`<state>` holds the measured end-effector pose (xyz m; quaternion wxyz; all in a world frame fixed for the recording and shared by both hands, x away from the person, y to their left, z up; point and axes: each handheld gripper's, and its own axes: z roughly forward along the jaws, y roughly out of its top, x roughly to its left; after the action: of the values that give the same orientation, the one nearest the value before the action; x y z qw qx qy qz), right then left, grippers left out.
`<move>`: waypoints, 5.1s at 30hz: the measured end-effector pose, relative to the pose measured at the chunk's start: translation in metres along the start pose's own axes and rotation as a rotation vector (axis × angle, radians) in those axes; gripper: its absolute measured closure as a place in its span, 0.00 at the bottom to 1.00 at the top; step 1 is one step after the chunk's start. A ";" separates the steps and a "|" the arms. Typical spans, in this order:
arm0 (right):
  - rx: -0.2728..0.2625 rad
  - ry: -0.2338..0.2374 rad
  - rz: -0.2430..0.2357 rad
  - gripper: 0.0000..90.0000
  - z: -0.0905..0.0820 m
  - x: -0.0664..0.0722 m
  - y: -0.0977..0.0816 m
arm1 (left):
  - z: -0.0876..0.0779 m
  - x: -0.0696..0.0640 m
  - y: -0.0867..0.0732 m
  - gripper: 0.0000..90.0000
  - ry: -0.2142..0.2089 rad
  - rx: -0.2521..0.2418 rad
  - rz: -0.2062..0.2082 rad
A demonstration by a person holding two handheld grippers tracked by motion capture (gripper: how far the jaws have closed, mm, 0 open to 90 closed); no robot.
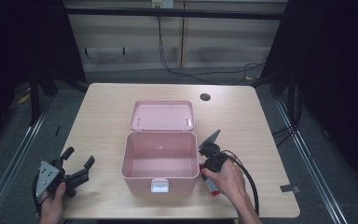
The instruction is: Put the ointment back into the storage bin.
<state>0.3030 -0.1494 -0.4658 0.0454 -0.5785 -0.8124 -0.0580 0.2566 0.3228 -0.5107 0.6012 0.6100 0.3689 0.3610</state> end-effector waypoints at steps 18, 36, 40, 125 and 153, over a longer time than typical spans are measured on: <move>0.019 -0.003 -0.080 0.79 -0.009 -0.007 -0.004 | 0.000 0.000 0.000 0.17 0.000 0.000 0.001; 0.030 0.019 -0.247 0.79 -0.031 -0.022 -0.016 | 0.000 0.000 0.000 0.17 -0.001 0.001 0.000; 0.023 0.035 -0.275 0.79 -0.037 -0.025 -0.019 | 0.000 0.000 0.000 0.17 -0.001 0.001 0.000; 0.041 -0.019 -0.785 0.79 -0.171 0.015 -0.004 | 0.000 0.000 0.000 0.17 0.000 0.001 0.001; 0.006 -0.002 -0.893 0.79 -0.184 0.066 0.036 | 0.000 0.000 0.000 0.17 -0.002 0.001 0.000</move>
<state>0.3166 -0.1033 -0.2728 0.0169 -0.1710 -0.9827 -0.0690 0.2566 0.3229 -0.5107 0.6012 0.6108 0.3685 0.3601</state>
